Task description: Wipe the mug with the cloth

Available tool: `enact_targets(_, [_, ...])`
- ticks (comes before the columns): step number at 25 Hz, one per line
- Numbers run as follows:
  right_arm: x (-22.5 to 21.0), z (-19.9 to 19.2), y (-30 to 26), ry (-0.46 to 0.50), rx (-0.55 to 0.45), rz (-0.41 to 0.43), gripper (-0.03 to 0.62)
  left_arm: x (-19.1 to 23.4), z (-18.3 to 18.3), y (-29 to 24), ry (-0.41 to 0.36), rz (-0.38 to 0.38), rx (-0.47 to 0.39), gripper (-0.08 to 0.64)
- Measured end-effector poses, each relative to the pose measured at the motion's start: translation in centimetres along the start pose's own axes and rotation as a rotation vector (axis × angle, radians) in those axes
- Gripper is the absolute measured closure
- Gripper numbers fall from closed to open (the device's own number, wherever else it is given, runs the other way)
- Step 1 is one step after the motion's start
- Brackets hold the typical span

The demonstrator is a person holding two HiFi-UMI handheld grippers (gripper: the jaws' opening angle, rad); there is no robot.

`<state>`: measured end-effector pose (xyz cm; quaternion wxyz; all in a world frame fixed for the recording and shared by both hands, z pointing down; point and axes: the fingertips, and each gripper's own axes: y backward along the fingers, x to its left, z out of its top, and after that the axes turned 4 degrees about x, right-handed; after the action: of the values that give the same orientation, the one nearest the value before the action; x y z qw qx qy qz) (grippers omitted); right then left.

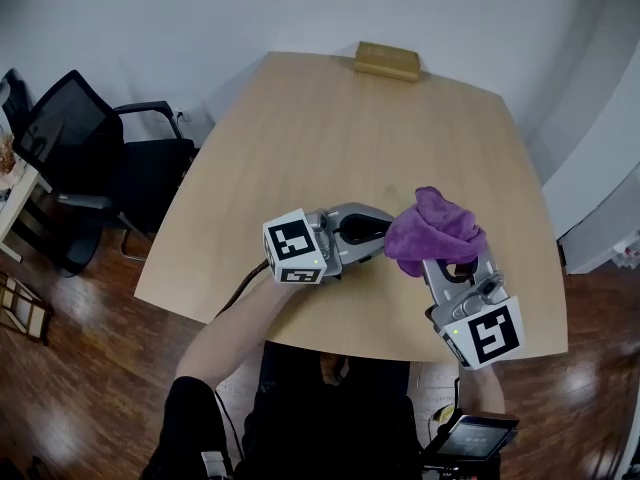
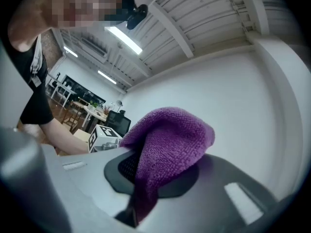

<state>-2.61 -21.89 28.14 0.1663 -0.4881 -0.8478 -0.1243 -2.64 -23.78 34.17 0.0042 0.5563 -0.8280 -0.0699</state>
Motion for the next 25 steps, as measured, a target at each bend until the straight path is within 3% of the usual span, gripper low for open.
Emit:
enact_targets(6, [0.2, -1.4, 0.1, 0.101, 0.084, -0.059, 0.551, -1.9, 0.7, -0.5, -0.066, -0.043, -0.012, 0.517])
enact_targets(13, [-2.8, -2.7, 0.9, 0.06, 0.112, -0.13, 0.551, -1.4, 1.2, -0.1, -0.049, -0.036, -0.031, 0.518])
enact_targets(19, [-8.7, -2.8, 4.0, -0.011, 0.052, -0.328, 0.551, -0.9, 2.1, 0.3, -0.049, -0.01, -0.073, 0.517])
enact_targets(25, [-5.7, -3.6, 1.2, -0.023, 0.079, -0.238, 0.551, -1.9, 0.8, 0.0, -0.182, -0.013, -0.011, 0.518])
